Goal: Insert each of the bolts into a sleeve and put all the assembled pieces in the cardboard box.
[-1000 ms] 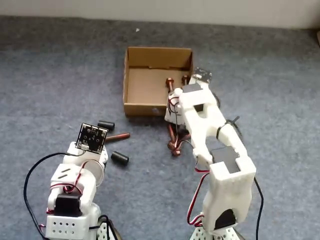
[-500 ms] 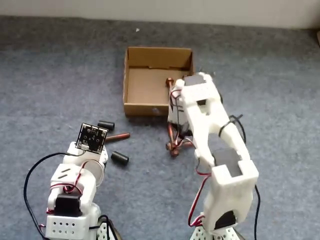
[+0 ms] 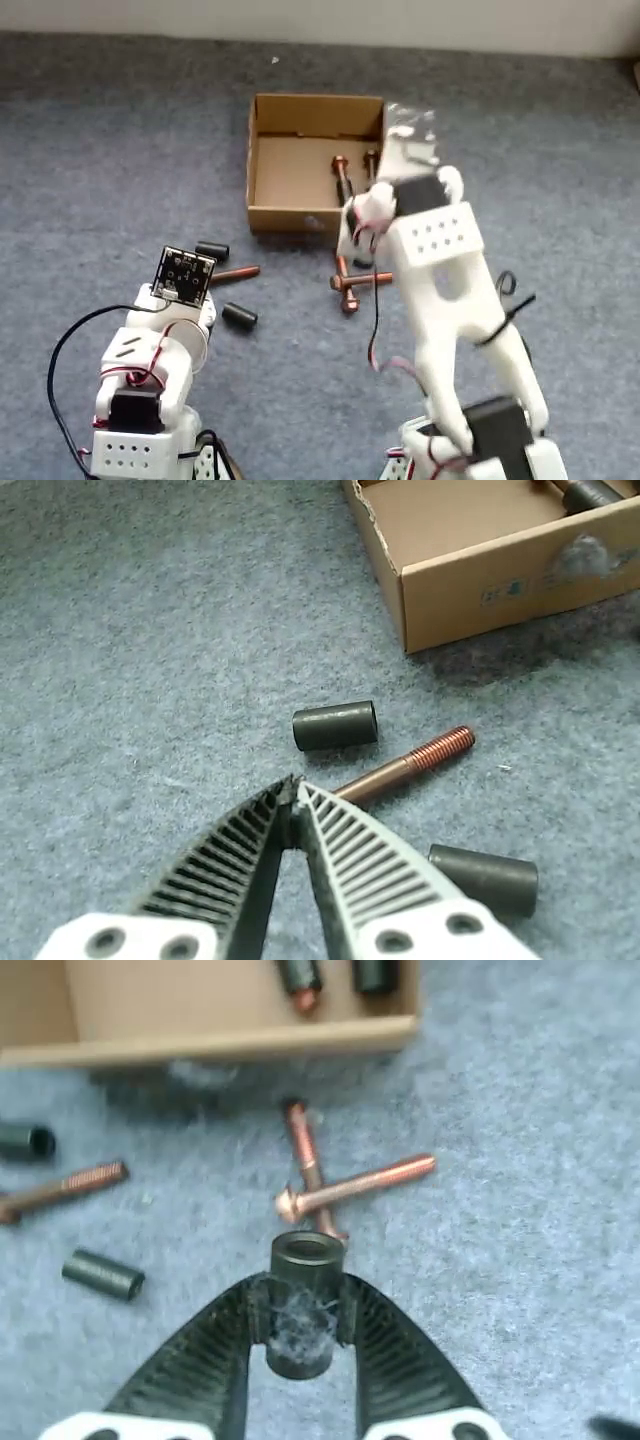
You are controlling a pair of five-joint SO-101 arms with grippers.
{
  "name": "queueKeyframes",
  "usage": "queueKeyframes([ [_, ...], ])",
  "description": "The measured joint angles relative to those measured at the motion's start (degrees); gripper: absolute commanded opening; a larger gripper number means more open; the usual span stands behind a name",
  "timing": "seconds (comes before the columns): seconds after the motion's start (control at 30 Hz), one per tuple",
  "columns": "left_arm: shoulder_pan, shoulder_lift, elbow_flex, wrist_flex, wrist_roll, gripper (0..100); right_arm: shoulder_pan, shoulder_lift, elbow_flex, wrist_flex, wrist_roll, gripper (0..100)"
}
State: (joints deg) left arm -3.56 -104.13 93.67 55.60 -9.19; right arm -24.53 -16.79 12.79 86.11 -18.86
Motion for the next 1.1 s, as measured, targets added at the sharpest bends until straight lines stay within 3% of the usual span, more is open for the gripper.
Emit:
queueKeyframes([
  [0.47, 0.0, 0.0, 0.88, 0.0, 0.0, 1, -2.73, -26.37, 37.98, -30.86, 6.42, 0.5],
  [0.67, -3.08, 0.0, -5.1, 5.45, 0.09, 10, -2.64, -31.21, 50.29, -43.6, 6.42, 0.5],
  [0.9, -2.29, 0.26, -13.54, 12.92, 0.0, 16, 4.13, -33.85, 57.14, -52.31, 6.42, 0.5],
  [1.1, -1.85, 14.07, -23.47, 13.01, 0.0, 19, 10.29, -33.93, 57.14, -52.75, 6.42, 0.5],
])
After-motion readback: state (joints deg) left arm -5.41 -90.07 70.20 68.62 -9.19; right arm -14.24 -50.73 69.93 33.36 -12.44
